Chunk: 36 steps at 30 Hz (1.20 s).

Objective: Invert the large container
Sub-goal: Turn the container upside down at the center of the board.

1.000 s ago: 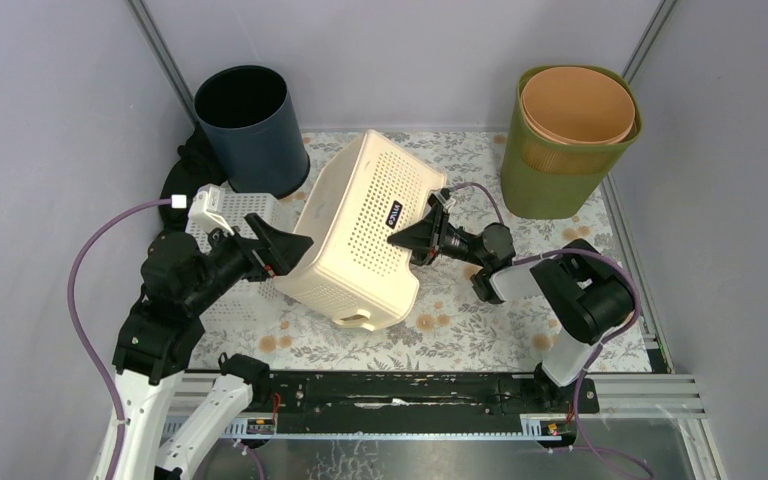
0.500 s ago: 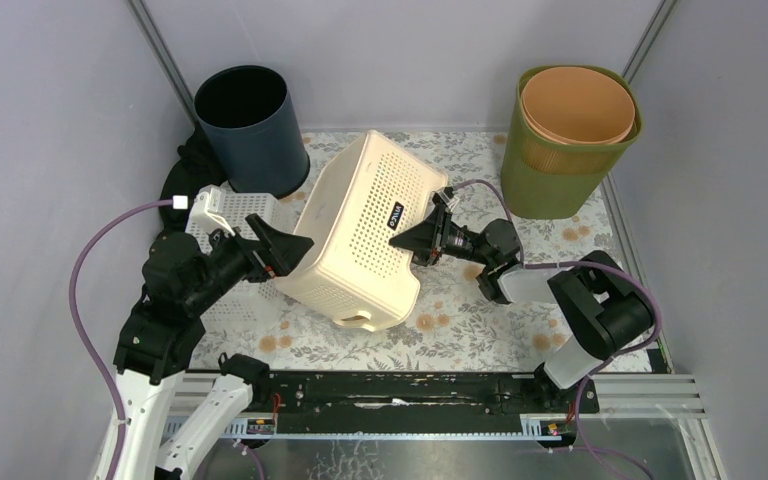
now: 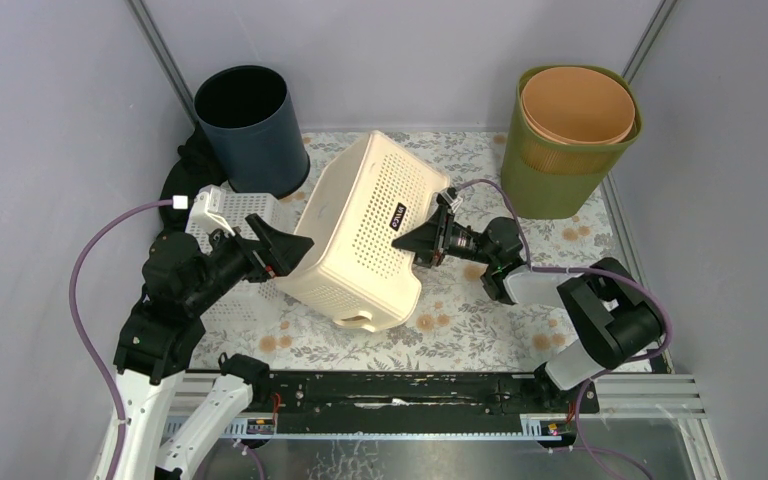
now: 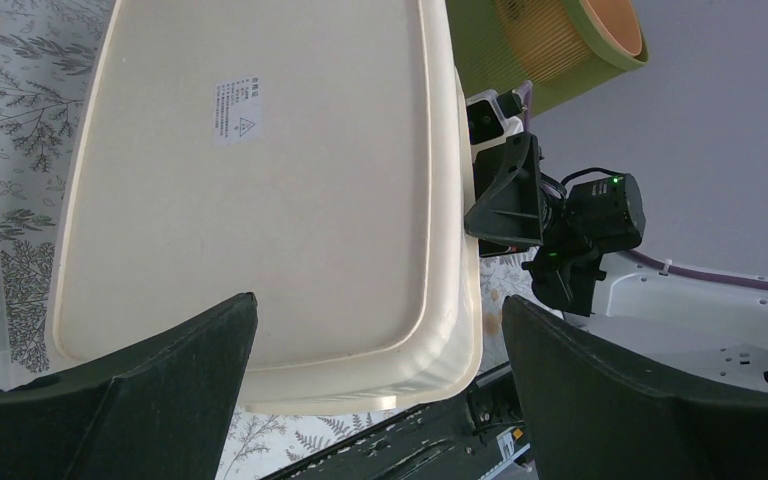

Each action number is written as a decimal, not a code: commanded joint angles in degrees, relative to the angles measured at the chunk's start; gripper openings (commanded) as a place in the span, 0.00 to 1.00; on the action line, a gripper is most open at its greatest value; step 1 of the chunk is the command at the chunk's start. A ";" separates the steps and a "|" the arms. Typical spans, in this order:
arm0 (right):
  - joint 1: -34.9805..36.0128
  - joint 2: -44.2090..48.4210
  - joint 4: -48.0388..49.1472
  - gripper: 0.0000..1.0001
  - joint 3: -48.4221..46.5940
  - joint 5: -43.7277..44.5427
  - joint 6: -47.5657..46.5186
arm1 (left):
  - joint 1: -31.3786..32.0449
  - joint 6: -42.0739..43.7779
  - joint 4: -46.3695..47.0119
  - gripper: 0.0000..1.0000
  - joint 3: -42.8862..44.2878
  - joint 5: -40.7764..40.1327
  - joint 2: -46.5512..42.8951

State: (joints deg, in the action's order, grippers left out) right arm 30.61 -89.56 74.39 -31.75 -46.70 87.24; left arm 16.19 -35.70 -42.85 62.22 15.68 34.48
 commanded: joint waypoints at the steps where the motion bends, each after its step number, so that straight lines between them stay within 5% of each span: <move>1: -0.50 0.49 -7.59 0.51 1.81 -2.50 -4.30 | 0.17 0.02 3.72 1.00 -0.54 1.52 0.15; 36: -5.39 4.18 -9.00 0.47 6.47 -2.70 -5.85 | 0.19 -0.76 4.44 1.00 -2.54 1.81 -0.65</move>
State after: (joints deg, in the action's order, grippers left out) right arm 26.15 -87.53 64.95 -25.47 -49.21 82.48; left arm 16.19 -36.40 -42.09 60.01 16.32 34.37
